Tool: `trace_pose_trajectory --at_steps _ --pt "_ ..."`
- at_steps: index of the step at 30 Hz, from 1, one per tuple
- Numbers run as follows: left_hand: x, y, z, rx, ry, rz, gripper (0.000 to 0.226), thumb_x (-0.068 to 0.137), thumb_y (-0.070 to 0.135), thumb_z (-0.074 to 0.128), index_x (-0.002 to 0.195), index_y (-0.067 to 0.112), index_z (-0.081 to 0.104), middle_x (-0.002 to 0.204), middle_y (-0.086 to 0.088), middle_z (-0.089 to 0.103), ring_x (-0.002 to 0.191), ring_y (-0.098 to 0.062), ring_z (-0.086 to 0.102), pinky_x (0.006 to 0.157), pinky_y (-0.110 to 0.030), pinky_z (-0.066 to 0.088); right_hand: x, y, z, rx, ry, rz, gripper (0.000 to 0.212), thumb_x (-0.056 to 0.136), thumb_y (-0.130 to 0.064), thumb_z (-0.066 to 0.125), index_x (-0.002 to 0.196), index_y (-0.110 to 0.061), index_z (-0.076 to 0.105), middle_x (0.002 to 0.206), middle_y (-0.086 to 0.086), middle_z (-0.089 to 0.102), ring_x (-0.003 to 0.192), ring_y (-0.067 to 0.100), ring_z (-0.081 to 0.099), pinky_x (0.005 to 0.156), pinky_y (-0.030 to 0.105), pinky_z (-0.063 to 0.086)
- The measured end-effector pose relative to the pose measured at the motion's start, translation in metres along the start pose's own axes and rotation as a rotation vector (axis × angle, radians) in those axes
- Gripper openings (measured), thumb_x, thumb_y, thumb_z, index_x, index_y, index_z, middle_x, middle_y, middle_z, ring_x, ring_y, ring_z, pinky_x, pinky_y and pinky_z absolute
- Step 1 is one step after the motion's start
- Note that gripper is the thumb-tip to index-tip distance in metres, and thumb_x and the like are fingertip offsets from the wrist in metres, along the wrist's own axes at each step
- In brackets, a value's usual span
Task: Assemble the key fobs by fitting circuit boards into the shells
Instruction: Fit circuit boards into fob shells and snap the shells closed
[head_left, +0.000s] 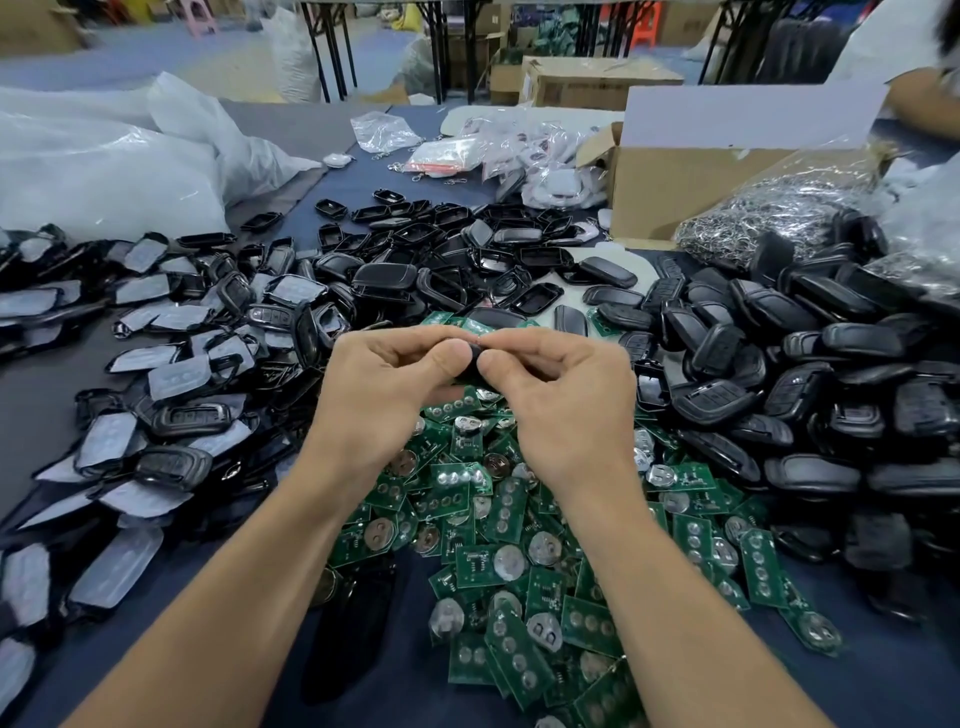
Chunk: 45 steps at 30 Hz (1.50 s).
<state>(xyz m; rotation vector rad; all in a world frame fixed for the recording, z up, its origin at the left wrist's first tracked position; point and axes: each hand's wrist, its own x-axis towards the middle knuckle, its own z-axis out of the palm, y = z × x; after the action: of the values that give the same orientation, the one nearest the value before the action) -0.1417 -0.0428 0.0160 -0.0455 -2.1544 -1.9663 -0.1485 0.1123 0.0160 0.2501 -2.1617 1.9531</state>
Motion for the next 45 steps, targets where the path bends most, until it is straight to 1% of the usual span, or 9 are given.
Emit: trace_pose_trajectory --at_steps 8,12,20,30,35,37,39,42,45 --pt "-0.002 0.001 0.001 0.093 0.017 0.104 0.034 0.093 0.006 0.075 0.088 0.039 0.084 0.087 0.009 0.081 0.085 -0.009 0.078 0.074 -0.017 0.059 0.004 0.001 -0.002 -0.162 -0.072 0.003 0.02 0.082 -0.011 0.082 0.093 -0.028 0.083 0.083 -0.019 0.078 0.08 -0.003 0.074 0.077 0.024 0.062" --pt "-0.002 0.002 0.005 -0.05 0.015 0.069 0.017 0.097 0.024 0.069 0.1 0.032 0.084 0.1 0.002 0.082 0.098 -0.016 0.078 0.084 -0.024 0.061 0.003 -0.002 0.0 0.132 0.003 0.116 0.022 0.082 -0.004 0.082 0.084 -0.026 0.082 0.079 -0.006 0.08 0.076 0.008 0.077 0.072 0.023 0.061" --pt "-0.009 0.002 0.027 -0.187 0.082 -0.011 0.033 0.103 0.038 0.055 0.098 0.026 0.085 0.106 -0.001 0.081 0.101 -0.015 0.076 0.082 -0.024 0.06 -0.008 -0.008 0.022 0.629 0.053 0.446 0.022 0.086 0.002 0.078 0.076 -0.017 0.083 0.095 0.006 0.081 0.08 0.015 0.076 0.066 0.023 0.06" --pt "-0.011 0.001 0.028 -0.298 0.204 -0.064 0.045 0.106 0.034 0.052 0.086 0.01 0.084 0.094 -0.013 0.081 0.082 -0.025 0.076 0.064 -0.023 0.056 -0.009 -0.003 0.024 0.543 -0.02 0.493 0.008 0.087 -0.003 0.079 0.09 -0.01 0.08 0.083 0.005 0.08 0.071 0.013 0.072 0.061 0.024 0.057" --pt "-0.009 -0.001 0.024 -0.19 0.13 -0.068 0.046 0.101 0.043 0.05 0.09 0.015 0.084 0.085 -0.015 0.079 0.066 -0.02 0.072 0.058 -0.028 0.057 -0.001 -0.006 0.009 0.219 -0.228 0.401 0.011 0.095 -0.008 0.071 0.088 -0.008 0.08 0.084 0.02 0.077 0.064 0.027 0.069 0.06 0.029 0.059" --pt "-0.009 -0.002 0.022 -0.145 0.107 -0.056 0.054 0.104 0.054 0.044 0.094 0.017 0.083 0.092 -0.013 0.08 0.078 -0.019 0.075 0.073 -0.03 0.061 0.009 -0.012 -0.007 0.246 -0.24 0.443 0.008 0.093 -0.008 0.071 0.094 -0.004 0.078 0.087 0.019 0.077 0.06 0.015 0.066 0.053 0.021 0.052" --pt "-0.008 -0.002 0.019 -0.145 0.128 -0.044 0.052 0.102 0.06 0.042 0.106 0.023 0.08 0.105 0.001 0.081 0.1 -0.013 0.077 0.089 -0.026 0.061 0.02 -0.016 -0.034 0.615 -0.147 0.482 0.023 0.086 -0.015 0.074 0.106 -0.003 0.075 0.098 0.014 0.078 0.07 0.011 0.068 0.062 0.02 0.055" --pt "-0.006 -0.002 0.012 -0.125 0.184 -0.028 0.046 0.1 0.056 0.046 0.114 0.024 0.077 0.108 0.007 0.08 0.104 -0.011 0.076 0.094 -0.022 0.058 0.033 -0.02 -0.073 1.135 -0.058 0.273 0.042 0.086 -0.023 0.077 0.126 -0.015 0.072 0.127 0.0 0.073 0.108 0.011 0.07 0.089 0.025 0.056" --pt "-0.004 -0.002 0.011 -0.085 0.219 -0.02 0.026 0.107 0.034 0.055 0.109 0.024 0.079 0.104 0.008 0.081 0.102 -0.008 0.076 0.093 -0.019 0.057 0.045 -0.019 -0.069 0.786 0.052 0.277 0.06 0.069 -0.015 0.086 0.127 -0.019 0.069 0.122 -0.001 0.076 0.11 0.013 0.072 0.086 0.025 0.058"
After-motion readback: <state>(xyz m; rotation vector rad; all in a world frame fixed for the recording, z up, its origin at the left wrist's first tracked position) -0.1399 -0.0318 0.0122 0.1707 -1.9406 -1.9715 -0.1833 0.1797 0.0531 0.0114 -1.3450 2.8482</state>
